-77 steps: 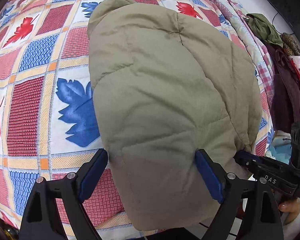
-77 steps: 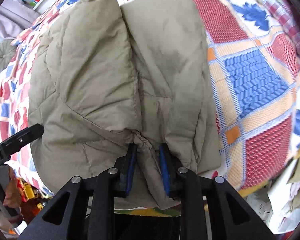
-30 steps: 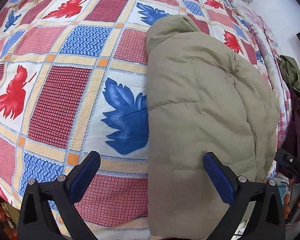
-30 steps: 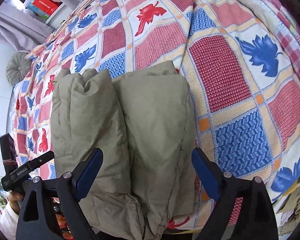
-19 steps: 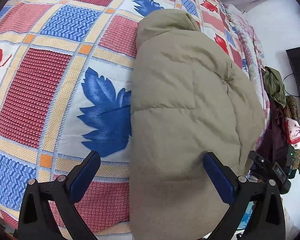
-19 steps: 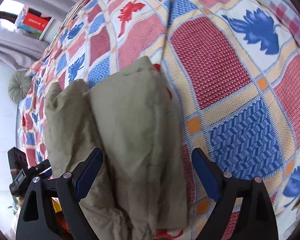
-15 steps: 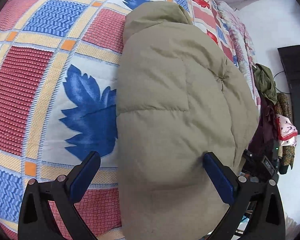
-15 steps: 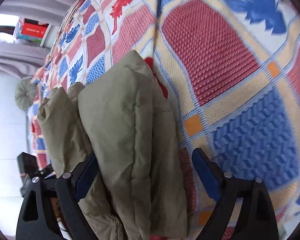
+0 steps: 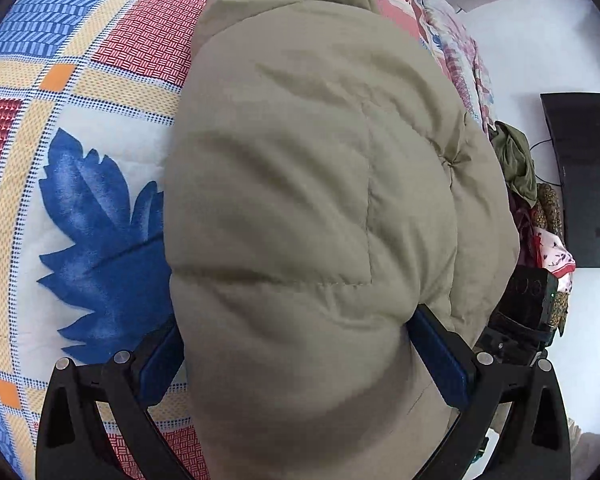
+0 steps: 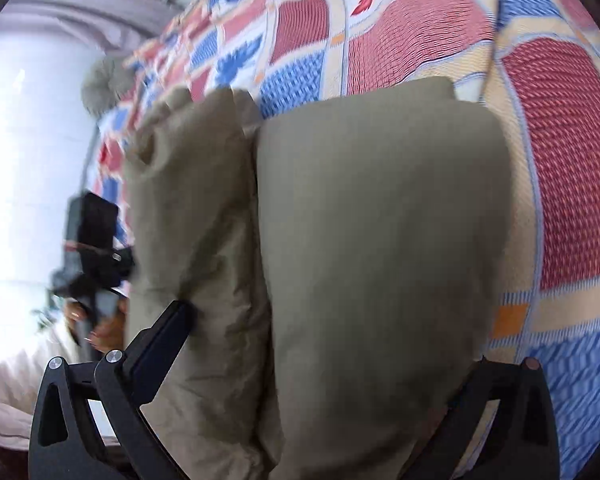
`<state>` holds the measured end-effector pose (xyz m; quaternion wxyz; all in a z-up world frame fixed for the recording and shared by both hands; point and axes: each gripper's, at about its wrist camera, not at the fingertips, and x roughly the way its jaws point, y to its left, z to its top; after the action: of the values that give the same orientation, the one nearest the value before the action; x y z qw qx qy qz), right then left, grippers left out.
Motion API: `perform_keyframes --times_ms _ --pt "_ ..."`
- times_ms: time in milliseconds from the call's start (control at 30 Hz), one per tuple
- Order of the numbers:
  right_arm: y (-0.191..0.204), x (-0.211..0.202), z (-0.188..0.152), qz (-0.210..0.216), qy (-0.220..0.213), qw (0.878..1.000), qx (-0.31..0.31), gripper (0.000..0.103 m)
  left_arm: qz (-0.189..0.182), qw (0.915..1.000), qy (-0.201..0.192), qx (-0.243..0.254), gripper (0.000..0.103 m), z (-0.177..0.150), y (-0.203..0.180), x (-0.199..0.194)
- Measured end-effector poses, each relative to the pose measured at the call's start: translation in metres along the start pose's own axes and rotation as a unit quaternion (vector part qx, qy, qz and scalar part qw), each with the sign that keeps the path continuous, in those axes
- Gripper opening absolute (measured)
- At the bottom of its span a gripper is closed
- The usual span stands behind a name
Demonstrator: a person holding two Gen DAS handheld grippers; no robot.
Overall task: Fold large clothes
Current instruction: 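Grasp the bundle's folded edge with both tools and lift it, then fold the lifted bundle over onto itself with both tools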
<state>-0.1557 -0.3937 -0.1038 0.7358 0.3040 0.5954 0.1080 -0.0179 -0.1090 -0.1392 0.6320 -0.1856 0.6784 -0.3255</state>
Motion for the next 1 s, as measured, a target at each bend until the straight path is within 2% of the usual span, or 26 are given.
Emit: perform_keyframes --times_ms 100,267,500,567,733,800,867,1000 --pt "-0.011 0.017 0.011 -0.004 0.017 1.0 0.025 0.103 0.003 1.0 0.004 0.004 0.103 0.002 -0.001 0.011" --pt "-0.037 0.026 0.011 0.055 0.014 0.995 0.081 0.103 -0.029 0.999 0.026 -0.023 0.103 0.004 0.004 0.025" --pt "-0.035 0.036 0.018 0.086 0.02 0.991 0.104 0.102 -0.021 0.9997 0.009 -0.013 0.103 0.0 -0.012 0.032" --pt "-0.033 0.035 0.016 0.097 0.015 0.989 0.11 0.095 -0.021 0.9997 0.005 -0.007 0.101 -0.001 -0.017 0.032" --pt "-0.017 0.025 0.01 0.098 -0.017 0.989 0.108 0.054 -0.024 0.9994 -0.002 0.025 0.087 -0.007 -0.03 0.022" --pt "-0.002 0.021 0.007 0.091 -0.031 0.99 0.105 0.048 -0.031 0.9989 -0.002 0.036 0.079 -0.006 -0.034 0.015" --pt "0.009 0.019 0.006 0.095 -0.039 0.989 0.108 0.047 -0.039 0.9982 -0.001 0.046 0.076 -0.004 -0.036 0.005" --pt "0.045 0.016 0.005 0.105 -0.058 0.986 0.114 0.046 -0.057 0.9953 -0.008 0.077 0.076 0.008 -0.039 -0.029"
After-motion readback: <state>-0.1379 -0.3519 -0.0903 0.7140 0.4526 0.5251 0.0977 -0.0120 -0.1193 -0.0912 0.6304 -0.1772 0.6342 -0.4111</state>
